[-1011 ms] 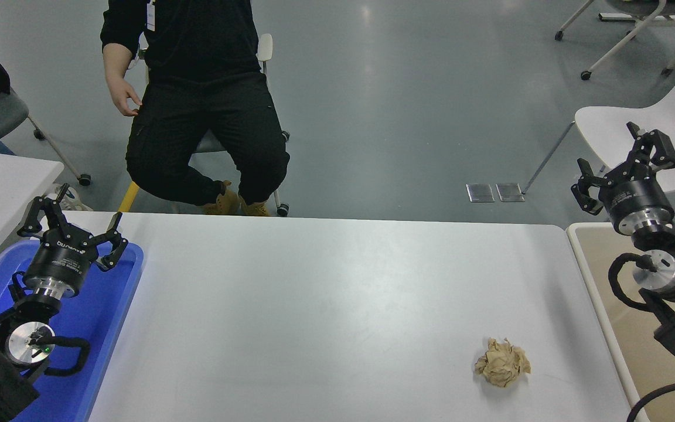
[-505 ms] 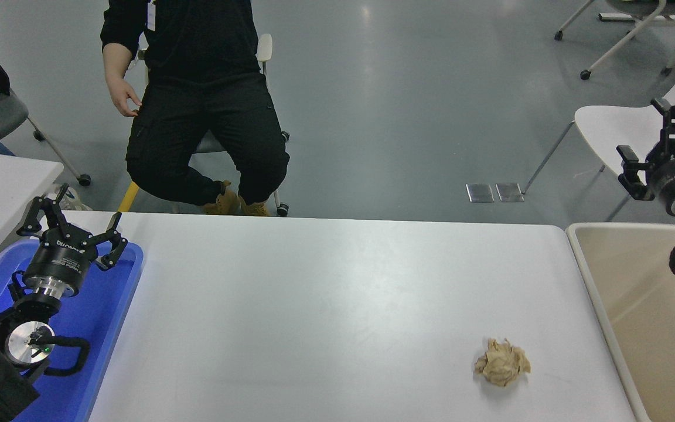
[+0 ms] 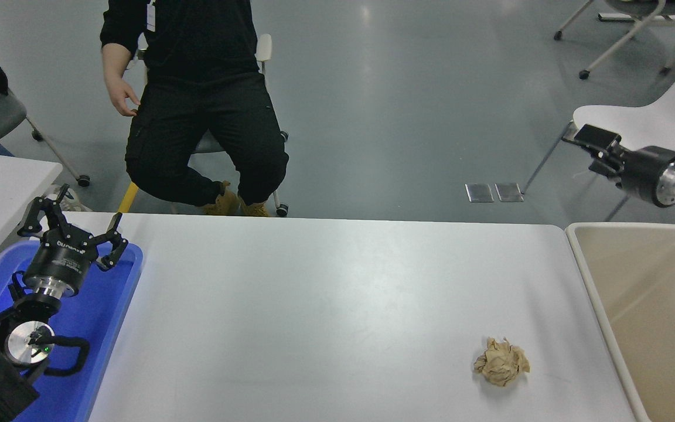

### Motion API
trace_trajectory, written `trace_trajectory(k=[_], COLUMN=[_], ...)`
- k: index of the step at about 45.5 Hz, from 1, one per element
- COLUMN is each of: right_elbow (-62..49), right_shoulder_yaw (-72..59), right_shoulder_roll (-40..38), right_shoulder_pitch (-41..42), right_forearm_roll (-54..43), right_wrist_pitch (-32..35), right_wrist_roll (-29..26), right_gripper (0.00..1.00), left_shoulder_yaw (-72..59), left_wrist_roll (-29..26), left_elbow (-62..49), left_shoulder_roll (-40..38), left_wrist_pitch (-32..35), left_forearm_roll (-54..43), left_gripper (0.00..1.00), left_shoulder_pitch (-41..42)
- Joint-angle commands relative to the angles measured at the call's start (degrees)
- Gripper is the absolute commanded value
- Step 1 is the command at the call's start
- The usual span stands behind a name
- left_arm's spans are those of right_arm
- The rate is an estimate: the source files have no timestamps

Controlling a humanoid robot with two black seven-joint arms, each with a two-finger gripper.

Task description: Clean the table surface

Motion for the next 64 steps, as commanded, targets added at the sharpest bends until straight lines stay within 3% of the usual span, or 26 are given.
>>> trace_trajectory(k=[1,12,23,44,64], right_elbow=[3.44,18.12,25.42,24.01,22.53], right_shoulder_yaw=[-17.91,-22.05,-23.89,-27.06,-27.94], right_shoulder_roll=[3.35,3.70,7.30,18.81,18.03], right_shoulder_pitch=[5.99,12.24,14.26,9.52,4.86], right_forearm_roll=[-12.99,-22.92,-33.03,-39.27,-38.57], right_wrist_pitch=[-0.18,-0.18,0.00,0.09,-0.09], right_wrist_roll=[7.76,8.56,8.47,7.94,7.94], right_gripper=[0.98,0.99,0.99,0.98,0.98], left_shoulder_yaw=[0.00,0.00,0.00,0.00,0.00], left_wrist_roll=[0.00,0.00,0.00,0.00,0.00], left_elbow=[0.00,0.00,0.00,0.00,0.00], left_shoulder_roll=[-0.02,0.07,-0.02,-0.02,-0.02], left_wrist_pitch=[0.00,0.00,0.00,0.00,0.00], left_forearm_roll=[0.00,0.00,0.00,0.00,0.00], left_gripper=[1.00,1.00,1.00,1.00,1.00], left_shoulder_pitch=[0.00,0.00,0.00,0.00,0.00])
